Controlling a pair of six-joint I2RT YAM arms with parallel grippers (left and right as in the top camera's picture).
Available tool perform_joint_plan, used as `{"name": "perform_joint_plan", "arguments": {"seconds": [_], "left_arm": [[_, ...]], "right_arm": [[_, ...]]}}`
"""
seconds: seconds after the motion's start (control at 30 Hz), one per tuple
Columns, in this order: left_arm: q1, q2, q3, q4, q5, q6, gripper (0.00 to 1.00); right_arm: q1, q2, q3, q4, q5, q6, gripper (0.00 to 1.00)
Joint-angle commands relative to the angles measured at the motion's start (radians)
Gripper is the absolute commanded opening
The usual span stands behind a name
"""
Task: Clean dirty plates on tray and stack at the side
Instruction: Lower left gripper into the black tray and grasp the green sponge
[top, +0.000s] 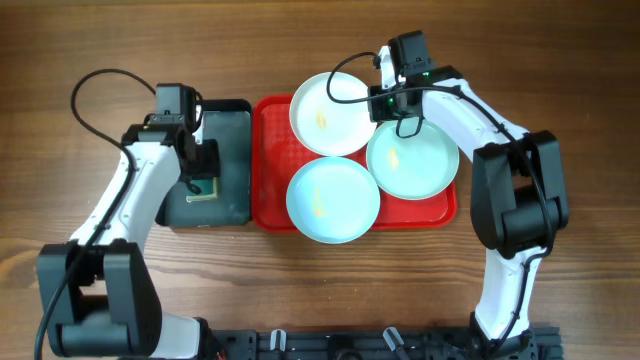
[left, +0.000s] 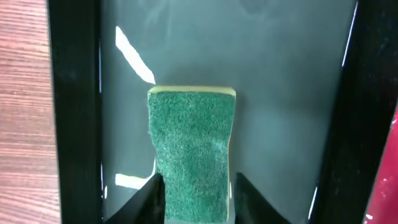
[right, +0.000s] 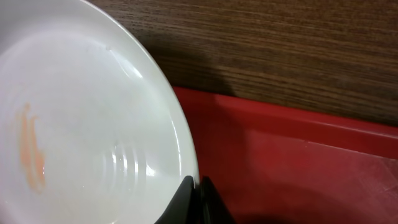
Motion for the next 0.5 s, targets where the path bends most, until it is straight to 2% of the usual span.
{"name": "perform_joint_plan", "arguments": {"seconds": [0.0, 0.17, 0.3, 0.47], "left_arm": [[0.029, 0.022, -0.018, 0.027, 0.019, 0.039, 0.41], [0.09, 0.111, -0.018, 0.053, 0.115, 0.04, 0.38], [0.09, 0.129, -0.018, 0.063, 0.125, 0.04, 0.32], [0.09, 0.116, -0.014, 0.067, 0.124, 0.04, 0.32]], "right_arm": [[0.0, 0.017, -0.01, -0.002, 0.014, 0.004, 0.05], [0.0, 0.017, -0.01, -0.002, 0.014, 0.004, 0.05], [0.0, 0.017, -0.01, -0.002, 0.015, 0.004, 0.05], [0.0, 0.017, -0.01, -0.002, 0.014, 0.004, 0.06]]}}
